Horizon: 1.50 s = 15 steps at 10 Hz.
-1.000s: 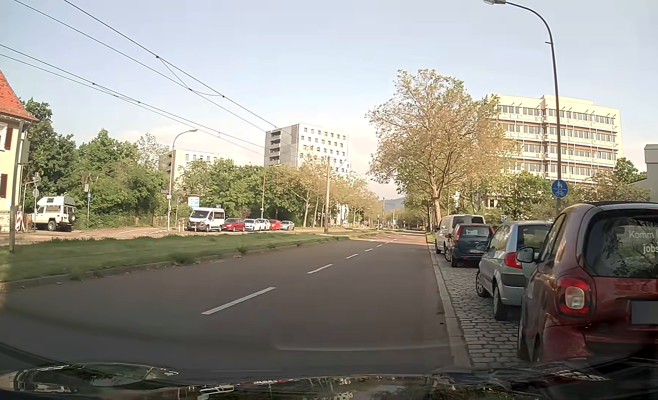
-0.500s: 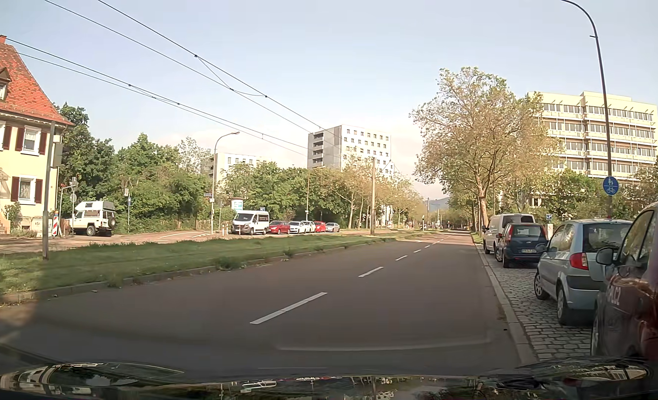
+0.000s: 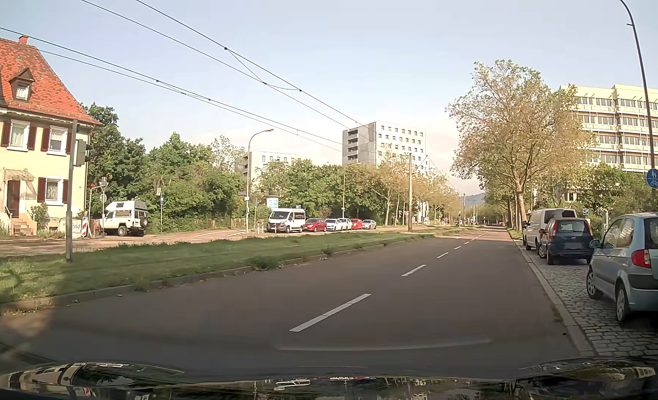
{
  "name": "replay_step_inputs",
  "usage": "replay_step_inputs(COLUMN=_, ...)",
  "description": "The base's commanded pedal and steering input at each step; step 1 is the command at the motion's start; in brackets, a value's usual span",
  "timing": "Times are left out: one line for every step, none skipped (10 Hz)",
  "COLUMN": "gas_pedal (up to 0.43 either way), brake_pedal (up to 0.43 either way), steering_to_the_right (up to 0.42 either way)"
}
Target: Follow the waypoints while adhering to traffic rules and regulations
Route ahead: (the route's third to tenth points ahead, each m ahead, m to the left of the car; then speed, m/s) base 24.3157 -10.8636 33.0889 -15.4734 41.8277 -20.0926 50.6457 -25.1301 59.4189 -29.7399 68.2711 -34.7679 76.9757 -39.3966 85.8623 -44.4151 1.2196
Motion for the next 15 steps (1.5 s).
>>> replay_step_inputs(gas_pedal=0.067, brake_pedal=0.000, steering_to_the_right=-0.333)
replay_step_inputs(gas_pedal=0.067, brake_pedal=0.000, steering_to_the_right=-0.253)
replay_step_inputs(gas_pedal=0.067, brake_pedal=0.000, steering_to_the_right=-0.201)
replay_step_inputs(gas_pedal=0.079, brake_pedal=0.000, steering_to_the_right=-0.155)
replay_step_inputs(gas_pedal=0.118, brake_pedal=0.000, steering_to_the_right=-0.098)
replay_step_inputs(gas_pedal=0.118, brake_pedal=0.000, steering_to_the_right=-0.058)
replay_step_inputs(gas_pedal=0.118, brake_pedal=0.000, steering_to_the_right=-0.003)
replay_step_inputs(gas_pedal=0.118, brake_pedal=0.000, steering_to_the_right=0.038)
replay_step_inputs(gas_pedal=0.130, brake_pedal=0.000, steering_to_the_right=0.082)
replay_step_inputs(gas_pedal=0.130, brake_pedal=0.000, steering_to_the_right=0.121)
replay_step_inputs(gas_pedal=0.130, brake_pedal=0.000, steering_to_the_right=0.148)
replay_step_inputs(gas_pedal=0.130, brake_pedal=0.000, steering_to_the_right=0.174)
replay_step_inputs(gas_pedal=0.150, brake_pedal=0.000, steering_to_the_right=0.197)
replay_step_inputs(gas_pedal=0.157, brake_pedal=0.000, steering_to_the_right=0.224)
replay_step_inputs(gas_pedal=0.157, brake_pedal=0.000, steering_to_the_right=0.243)
